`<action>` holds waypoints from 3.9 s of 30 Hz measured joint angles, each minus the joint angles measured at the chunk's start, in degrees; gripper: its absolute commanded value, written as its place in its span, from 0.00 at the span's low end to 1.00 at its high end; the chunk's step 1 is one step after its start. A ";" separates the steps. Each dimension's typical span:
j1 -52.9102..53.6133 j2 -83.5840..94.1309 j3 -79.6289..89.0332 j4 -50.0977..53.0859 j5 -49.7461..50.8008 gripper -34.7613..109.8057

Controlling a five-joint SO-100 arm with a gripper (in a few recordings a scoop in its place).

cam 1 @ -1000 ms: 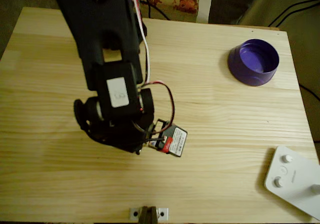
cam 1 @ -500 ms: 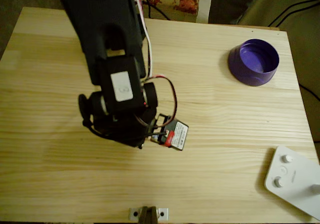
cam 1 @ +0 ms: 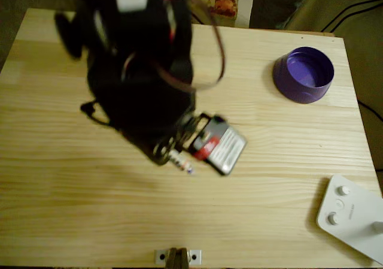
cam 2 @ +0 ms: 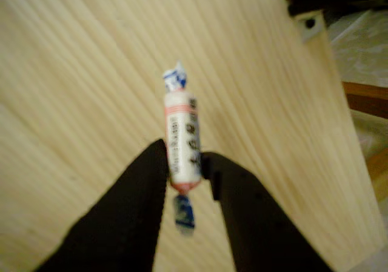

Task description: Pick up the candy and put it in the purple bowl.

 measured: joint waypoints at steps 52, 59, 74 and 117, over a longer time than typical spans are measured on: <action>-61.88 7.73 -9.67 -4.13 29.00 0.25; -65.21 -3.69 -16.26 -4.31 29.09 0.25; -64.69 -20.13 -26.89 -5.10 30.15 0.25; -53.09 -5.27 -25.40 2.64 31.55 0.24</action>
